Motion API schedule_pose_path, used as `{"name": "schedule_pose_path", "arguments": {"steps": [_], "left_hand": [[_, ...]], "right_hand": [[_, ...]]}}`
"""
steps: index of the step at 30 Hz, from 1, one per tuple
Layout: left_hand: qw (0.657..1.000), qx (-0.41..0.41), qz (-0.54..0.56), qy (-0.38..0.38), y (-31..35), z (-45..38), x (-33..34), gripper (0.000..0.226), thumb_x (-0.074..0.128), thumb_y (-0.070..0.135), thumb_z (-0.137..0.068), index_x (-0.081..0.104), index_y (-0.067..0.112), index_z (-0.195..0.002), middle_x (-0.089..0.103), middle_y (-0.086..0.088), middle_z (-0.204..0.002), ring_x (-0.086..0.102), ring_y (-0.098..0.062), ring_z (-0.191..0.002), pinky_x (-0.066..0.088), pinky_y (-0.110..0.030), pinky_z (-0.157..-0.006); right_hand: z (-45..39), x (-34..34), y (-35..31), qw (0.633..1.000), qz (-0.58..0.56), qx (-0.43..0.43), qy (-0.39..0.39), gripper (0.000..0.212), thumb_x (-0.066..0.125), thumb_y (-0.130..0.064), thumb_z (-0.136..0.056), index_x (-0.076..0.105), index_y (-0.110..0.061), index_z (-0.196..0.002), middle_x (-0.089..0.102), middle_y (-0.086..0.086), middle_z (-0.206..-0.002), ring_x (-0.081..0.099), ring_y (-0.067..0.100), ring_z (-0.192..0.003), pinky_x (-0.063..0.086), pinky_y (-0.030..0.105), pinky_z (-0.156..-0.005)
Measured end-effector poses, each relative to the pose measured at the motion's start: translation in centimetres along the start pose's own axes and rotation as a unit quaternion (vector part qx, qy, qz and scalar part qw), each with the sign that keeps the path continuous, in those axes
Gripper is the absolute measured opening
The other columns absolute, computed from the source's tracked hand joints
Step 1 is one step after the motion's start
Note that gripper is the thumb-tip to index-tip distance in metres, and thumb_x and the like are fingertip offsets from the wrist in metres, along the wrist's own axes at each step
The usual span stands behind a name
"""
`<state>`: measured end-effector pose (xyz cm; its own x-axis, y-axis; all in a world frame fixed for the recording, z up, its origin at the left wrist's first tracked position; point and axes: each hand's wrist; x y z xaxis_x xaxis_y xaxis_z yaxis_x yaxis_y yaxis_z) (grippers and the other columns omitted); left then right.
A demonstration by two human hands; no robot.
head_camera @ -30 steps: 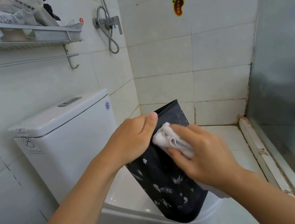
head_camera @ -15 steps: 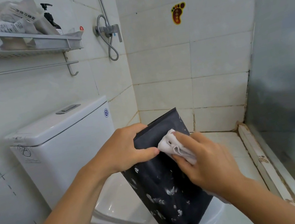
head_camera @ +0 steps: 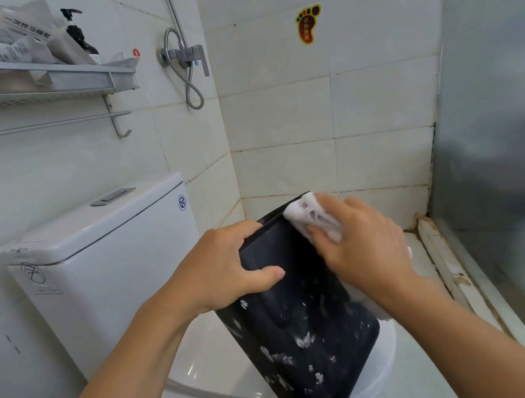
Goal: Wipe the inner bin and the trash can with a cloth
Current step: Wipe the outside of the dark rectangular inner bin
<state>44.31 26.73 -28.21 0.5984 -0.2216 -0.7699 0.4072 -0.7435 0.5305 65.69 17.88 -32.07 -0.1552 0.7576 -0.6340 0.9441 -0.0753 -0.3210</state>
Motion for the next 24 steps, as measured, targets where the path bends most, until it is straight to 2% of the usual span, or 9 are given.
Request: {"name": "schedule_pose_path", "arguments": {"steps": [2,5,7,9,11,15,17,21,24], "left_hand": [[1.000,-0.003,0.015,-0.003,0.0,0.0,0.0,0.030,0.086,0.038,-0.077,0.069,0.032,-0.100,0.071,0.009,-0.086,0.068,-0.013,-0.077,0.057,-0.044,-0.075],[1.000,0.009,0.030,-0.002,-0.2,-0.1,-0.1,0.035,0.083,0.041,-0.071,0.070,0.031,-0.102,0.071,0.005,-0.087,0.068,-0.018,-0.079,0.057,-0.047,-0.075],[0.999,0.013,0.044,-0.006,-0.5,-0.1,-0.3,0.035,0.085,0.034,-0.071,0.071,0.030,-0.103,0.071,0.003,-0.088,0.067,-0.022,-0.081,0.057,-0.048,-0.076],[0.998,0.010,0.056,-0.006,-0.7,0.0,-0.4,0.032,0.088,0.029,-0.073,0.073,0.031,-0.102,0.072,0.004,-0.088,0.068,-0.021,-0.081,0.058,-0.047,-0.075],[0.998,0.007,0.063,0.001,-0.7,0.0,-0.5,0.033,0.088,0.032,-0.072,0.075,0.031,-0.103,0.074,0.005,-0.091,0.072,-0.019,-0.084,0.060,-0.048,-0.078],[0.998,0.012,0.067,0.000,-0.4,-0.1,-0.3,0.032,0.090,0.019,-0.077,0.076,0.032,-0.102,0.076,0.008,-0.091,0.073,-0.016,-0.085,0.060,-0.043,-0.081],[0.998,0.025,0.052,-0.005,-0.1,-0.2,-0.2,0.032,0.090,0.020,-0.078,0.073,0.037,-0.099,0.074,0.012,-0.089,0.071,-0.012,-0.081,0.060,-0.039,-0.078],[0.999,0.020,0.044,-0.005,-0.1,-0.2,-0.2,0.034,0.089,0.025,-0.076,0.072,0.042,-0.100,0.072,0.012,-0.089,0.069,-0.012,-0.080,0.057,-0.037,-0.075],[0.998,0.014,0.054,0.001,-0.3,-0.1,-0.2,0.036,0.087,0.033,-0.073,0.072,0.039,-0.105,0.074,0.010,-0.091,0.072,-0.016,-0.083,0.060,-0.043,-0.078]], "right_hand": [[-0.2,0.1,0.8,0.999,0.006,0.033,0.008,0.035,0.060,-0.050,-0.096,0.056,-0.040,-0.129,0.058,-0.003,-0.091,0.057,0.027,-0.067,0.045,0.035,-0.056],[2.0,-0.2,-1.3,0.995,-0.031,-0.096,-0.005,0.045,0.061,-0.048,-0.093,0.055,-0.038,-0.136,0.053,-0.006,-0.089,0.054,0.026,-0.058,0.047,0.038,-0.047],[3.3,-0.1,-2.0,0.987,-0.047,-0.151,-0.021,0.044,0.058,-0.049,-0.092,0.056,-0.037,-0.133,0.052,-0.007,-0.089,0.052,0.022,-0.056,0.047,0.038,-0.044],[2.6,0.1,-1.5,0.990,-0.053,-0.134,-0.012,0.043,0.056,-0.052,-0.093,0.056,-0.040,-0.134,0.053,-0.008,-0.090,0.053,0.021,-0.058,0.048,0.038,-0.046],[1.5,0.5,-0.3,0.996,-0.052,-0.076,0.016,0.041,0.057,-0.053,-0.094,0.057,-0.041,-0.133,0.056,-0.007,-0.089,0.056,0.023,-0.062,0.048,0.037,-0.050],[0.0,0.5,1.4,0.998,-0.035,0.049,0.029,0.041,0.062,-0.049,-0.097,0.058,-0.037,-0.136,0.061,-0.003,-0.095,0.059,0.023,-0.071,0.049,0.035,-0.058],[1.0,0.2,1.1,0.998,-0.029,0.036,0.030,0.045,0.063,-0.047,-0.097,0.056,-0.034,-0.139,0.059,-0.004,-0.095,0.058,0.022,-0.067,0.050,0.036,-0.056],[4.1,-0.1,0.3,0.992,-0.045,-0.108,-0.043,0.046,0.061,-0.050,-0.094,0.054,-0.039,-0.138,0.054,-0.009,-0.091,0.054,0.019,-0.061,0.049,0.038,-0.049],[2.5,0.1,1.2,0.997,-0.030,-0.062,-0.042,0.045,0.056,-0.054,-0.095,0.054,-0.044,-0.138,0.056,-0.009,-0.092,0.058,0.022,-0.066,0.047,0.036,-0.055]]}}
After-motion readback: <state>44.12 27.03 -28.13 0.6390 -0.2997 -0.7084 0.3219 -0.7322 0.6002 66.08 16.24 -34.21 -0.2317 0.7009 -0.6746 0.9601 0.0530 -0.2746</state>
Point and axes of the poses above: each hand's wrist, its own z-axis away from the middle knuckle, its own x-axis out of the palm, y = z × x
